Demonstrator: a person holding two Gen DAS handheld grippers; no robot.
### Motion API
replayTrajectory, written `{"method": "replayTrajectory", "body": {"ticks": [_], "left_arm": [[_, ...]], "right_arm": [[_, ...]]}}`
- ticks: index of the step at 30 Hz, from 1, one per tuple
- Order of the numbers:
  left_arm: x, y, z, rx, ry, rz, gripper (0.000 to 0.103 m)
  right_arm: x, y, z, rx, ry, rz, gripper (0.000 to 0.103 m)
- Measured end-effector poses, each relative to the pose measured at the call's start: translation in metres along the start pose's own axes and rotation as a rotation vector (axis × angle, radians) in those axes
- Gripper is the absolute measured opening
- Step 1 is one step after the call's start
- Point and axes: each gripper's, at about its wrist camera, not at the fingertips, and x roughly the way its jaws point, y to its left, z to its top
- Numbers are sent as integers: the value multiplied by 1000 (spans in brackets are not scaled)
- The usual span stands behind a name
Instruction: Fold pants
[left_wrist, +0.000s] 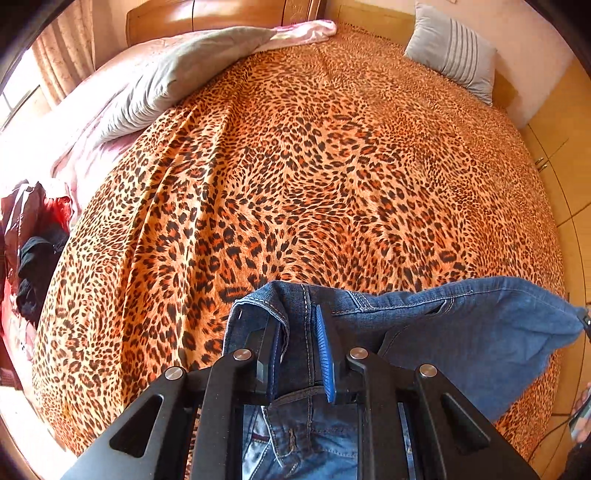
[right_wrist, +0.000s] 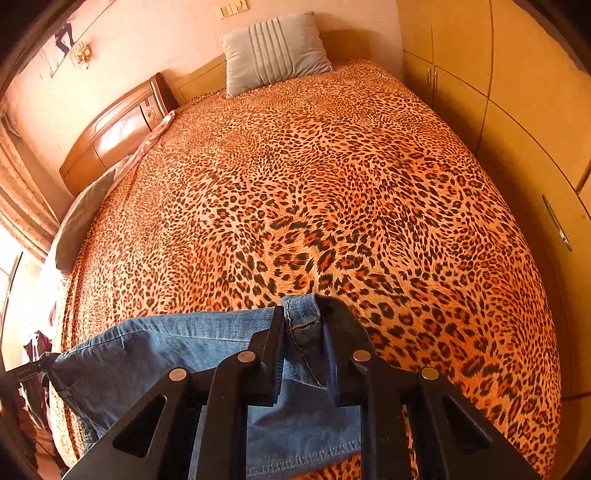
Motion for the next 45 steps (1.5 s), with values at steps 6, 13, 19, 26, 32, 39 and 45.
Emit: {"method": "replayTrajectory", "body": {"ticks": [6, 13, 19, 26, 32, 39, 45], "left_arm": [[-89, 26, -64, 5, -147, -30, 17], [-170, 66, -141, -15, -203, -74, 17], [-188, 99, -200, -45, -126, -55, 15], [-124, 129, -253, -52, 173, 68, 9], [-144, 152, -256, -83, 203, -43, 17], [-114, 135, -236, -167, 253, -192, 50], [-78, 129, -232, -262, 341, -219, 50]], "right_arm": [[-82, -4, -56, 72, -91, 62, 18], [-161, -25, -157, 178, -127, 107, 18], [-182, -38, -268, 241, -24, 95, 18], [-137, -57, -375, 319, 214, -35, 22], [-169, -58, -374, 368, 157, -24, 30], [-151, -48, -366, 615, 152, 261, 55], [-105, -53, -378, 878, 186, 351, 55]]}}
